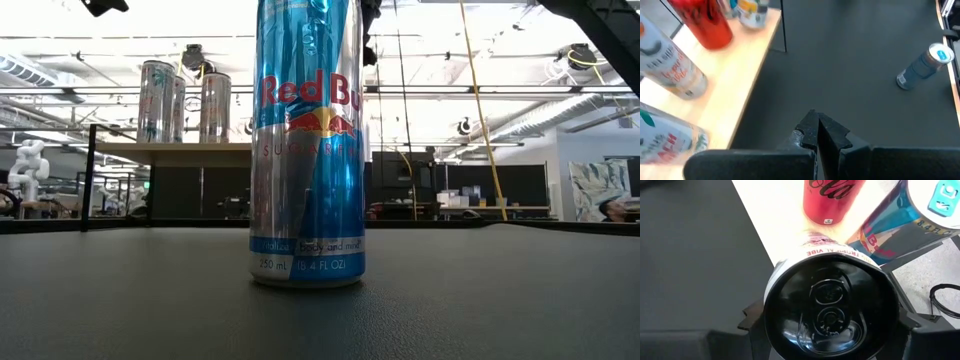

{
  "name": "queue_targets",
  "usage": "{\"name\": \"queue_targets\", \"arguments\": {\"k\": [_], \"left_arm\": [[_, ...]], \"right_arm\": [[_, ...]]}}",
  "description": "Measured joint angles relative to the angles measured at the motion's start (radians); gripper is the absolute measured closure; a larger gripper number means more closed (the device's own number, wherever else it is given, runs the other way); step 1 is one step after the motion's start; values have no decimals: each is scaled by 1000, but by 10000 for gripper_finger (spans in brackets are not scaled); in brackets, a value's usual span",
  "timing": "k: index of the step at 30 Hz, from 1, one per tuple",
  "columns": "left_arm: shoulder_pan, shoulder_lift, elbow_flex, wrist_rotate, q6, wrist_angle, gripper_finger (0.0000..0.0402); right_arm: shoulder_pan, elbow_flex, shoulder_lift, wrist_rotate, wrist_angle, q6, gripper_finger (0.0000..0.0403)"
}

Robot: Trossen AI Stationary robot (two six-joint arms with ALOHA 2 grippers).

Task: Place canned beverage on shelf
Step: Put the white yellow soda can aligned with the white yellow soda can on the shelf

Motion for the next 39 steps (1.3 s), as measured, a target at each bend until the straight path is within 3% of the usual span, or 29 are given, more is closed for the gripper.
{"name": "queue_targets", "arguments": {"k": [8, 14, 27, 39], "left_arm": [[0, 42, 0, -146, 0, 111, 394], [0, 77, 0, -119, 43, 112, 365], [0, 126, 0, -39, 96, 274, 239], [0, 131, 0, -41, 66, 274, 223]], "right_arm": [[6, 0, 0, 0, 0, 0, 167], [13, 0, 0, -3, -10, 0, 167], [15, 0, 0, -4, -8, -11, 167], [15, 0, 0, -2, -5, -55, 167]]}}
